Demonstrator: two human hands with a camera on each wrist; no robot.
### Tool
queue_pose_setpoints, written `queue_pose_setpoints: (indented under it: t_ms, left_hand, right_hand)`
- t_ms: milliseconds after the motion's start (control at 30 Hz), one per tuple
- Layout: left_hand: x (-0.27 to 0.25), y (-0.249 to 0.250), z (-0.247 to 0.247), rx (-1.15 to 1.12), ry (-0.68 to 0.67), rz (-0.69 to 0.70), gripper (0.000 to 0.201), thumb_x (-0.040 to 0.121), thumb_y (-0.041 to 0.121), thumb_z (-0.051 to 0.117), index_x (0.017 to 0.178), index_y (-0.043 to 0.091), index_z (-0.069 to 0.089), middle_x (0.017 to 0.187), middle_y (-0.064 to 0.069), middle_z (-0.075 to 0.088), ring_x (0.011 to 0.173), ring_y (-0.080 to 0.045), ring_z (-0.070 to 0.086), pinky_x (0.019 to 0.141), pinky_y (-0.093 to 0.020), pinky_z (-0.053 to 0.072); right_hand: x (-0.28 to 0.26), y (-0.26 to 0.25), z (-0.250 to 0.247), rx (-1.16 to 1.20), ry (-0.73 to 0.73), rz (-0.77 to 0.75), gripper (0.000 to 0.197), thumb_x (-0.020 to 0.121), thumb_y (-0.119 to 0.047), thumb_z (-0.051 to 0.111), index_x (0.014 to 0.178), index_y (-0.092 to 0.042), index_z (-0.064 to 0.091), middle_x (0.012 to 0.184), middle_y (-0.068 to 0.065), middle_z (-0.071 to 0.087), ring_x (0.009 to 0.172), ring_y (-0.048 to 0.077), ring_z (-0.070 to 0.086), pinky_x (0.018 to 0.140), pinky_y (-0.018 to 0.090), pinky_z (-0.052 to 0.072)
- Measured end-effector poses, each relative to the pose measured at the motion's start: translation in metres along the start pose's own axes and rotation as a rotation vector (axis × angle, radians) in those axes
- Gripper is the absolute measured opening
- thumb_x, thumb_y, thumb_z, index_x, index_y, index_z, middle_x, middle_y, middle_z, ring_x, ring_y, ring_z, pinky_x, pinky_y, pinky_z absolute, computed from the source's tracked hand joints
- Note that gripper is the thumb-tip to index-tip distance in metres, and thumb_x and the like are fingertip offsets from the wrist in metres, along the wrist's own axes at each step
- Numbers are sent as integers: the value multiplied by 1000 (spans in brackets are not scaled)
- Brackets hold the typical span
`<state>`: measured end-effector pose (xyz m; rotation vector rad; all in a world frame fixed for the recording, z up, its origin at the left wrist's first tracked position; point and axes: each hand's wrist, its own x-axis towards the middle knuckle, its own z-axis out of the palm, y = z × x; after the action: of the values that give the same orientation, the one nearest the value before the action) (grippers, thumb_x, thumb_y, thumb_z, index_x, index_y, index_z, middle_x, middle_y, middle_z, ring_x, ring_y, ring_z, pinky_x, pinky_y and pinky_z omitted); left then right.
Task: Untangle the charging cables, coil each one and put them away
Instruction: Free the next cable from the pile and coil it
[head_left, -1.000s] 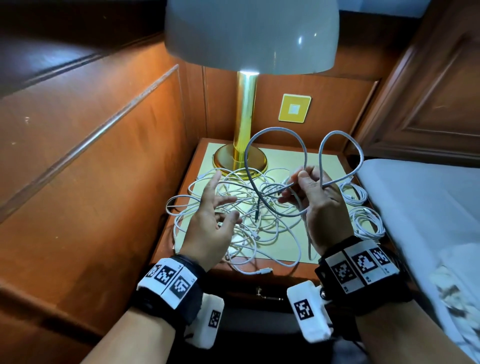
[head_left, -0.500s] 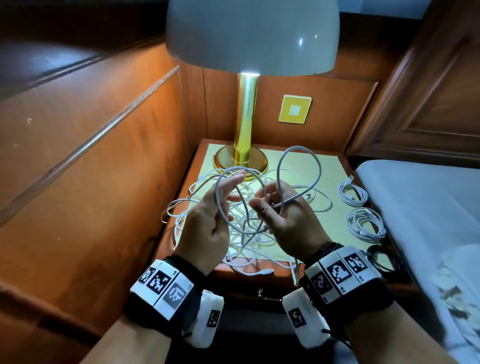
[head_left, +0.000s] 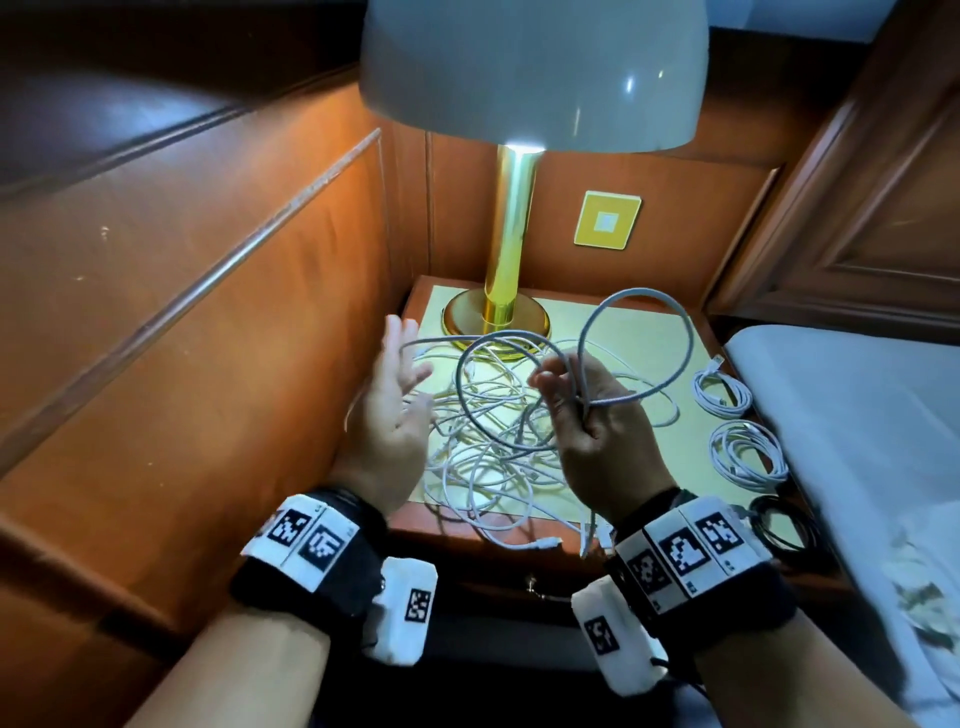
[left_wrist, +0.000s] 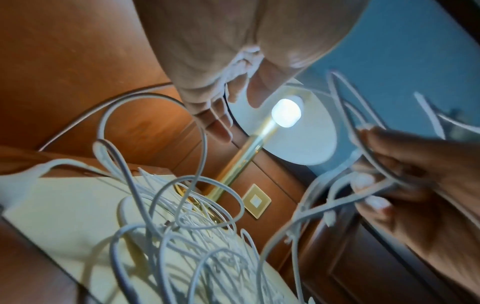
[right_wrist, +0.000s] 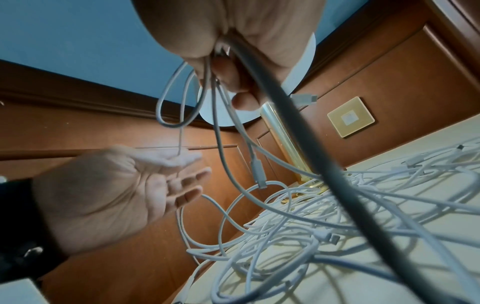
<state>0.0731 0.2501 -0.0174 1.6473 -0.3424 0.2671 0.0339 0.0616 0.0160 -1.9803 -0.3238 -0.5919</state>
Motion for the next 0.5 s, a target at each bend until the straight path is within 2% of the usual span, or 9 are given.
queue_pose_setpoints:
  t_ms: [33,100,200,233,267,333,367,433,500]
  left_hand:
    - [4,-2,-5,-34,90,-49,72,94,2,38,158,21,12,159,11,29,131,-14,52,90,-28,55]
    - [12,-6,-20,-71,260,-136,63,101,-5,36,158,13,15,159,2,32,117,-14,60,73,-21,56]
    - [20,-18,-43,-58,453,-196,54,100,-6,43,151,7,31,153,-6,44,98,-11,66,57,-15,54]
    - [20,-22,-48,-20,494,-189,50,100,-5,44,148,5,36,149,-7,49,95,-12,67,60,-18,56]
    - [20,-23,-52,40,520,-162,45,101,-3,45,145,4,41,143,-7,54,93,-13,67,68,-26,60]
    - [17,-20,-56,168,549,-38,36,101,3,45,137,3,51,130,-4,63,91,-16,67,83,-43,59]
    - [16,-15,-56,203,561,36,33,102,6,44,134,3,54,125,-3,65,91,-18,67,84,-42,58]
    - [15,-2,-57,232,563,156,31,103,10,42,130,5,57,121,-4,68,93,-19,67,81,-29,55]
    - [11,9,-59,299,535,269,27,105,16,44,127,12,59,110,-7,72,91,-17,68,84,-25,53]
  right_hand:
    - [1,1,-2,-19,42,-18,15,100,-24,48,96,-15,59,85,2,65,82,5,62,73,15,49]
    - [3,3,-8,-80,135,-31,15,101,-19,48,96,-10,59,83,-2,62,80,-6,59,71,5,42]
    - [7,8,-17,-150,256,10,11,103,-19,48,97,-14,56,82,-16,56,75,-15,54,67,2,38]
    - [8,10,-19,-162,287,26,14,103,-23,48,98,-13,55,82,-17,56,73,-14,54,66,3,39]
    - [8,11,-20,-169,311,38,20,102,-28,46,99,-11,56,82,-17,56,70,-11,55,64,4,40]
    - [8,12,-20,-167,343,39,30,100,-32,43,103,-6,57,85,-15,58,68,-8,54,65,8,43]
    - [8,12,-20,-161,360,31,31,100,-31,43,105,-4,58,86,-13,58,70,-9,53,66,8,44]
    - [10,9,-23,-141,392,15,31,100,-28,43,106,-1,57,83,-14,55,71,-6,54,67,5,43]
    - [11,4,-26,-124,395,-11,23,101,-26,43,106,-7,55,84,-17,54,71,1,57,68,11,47]
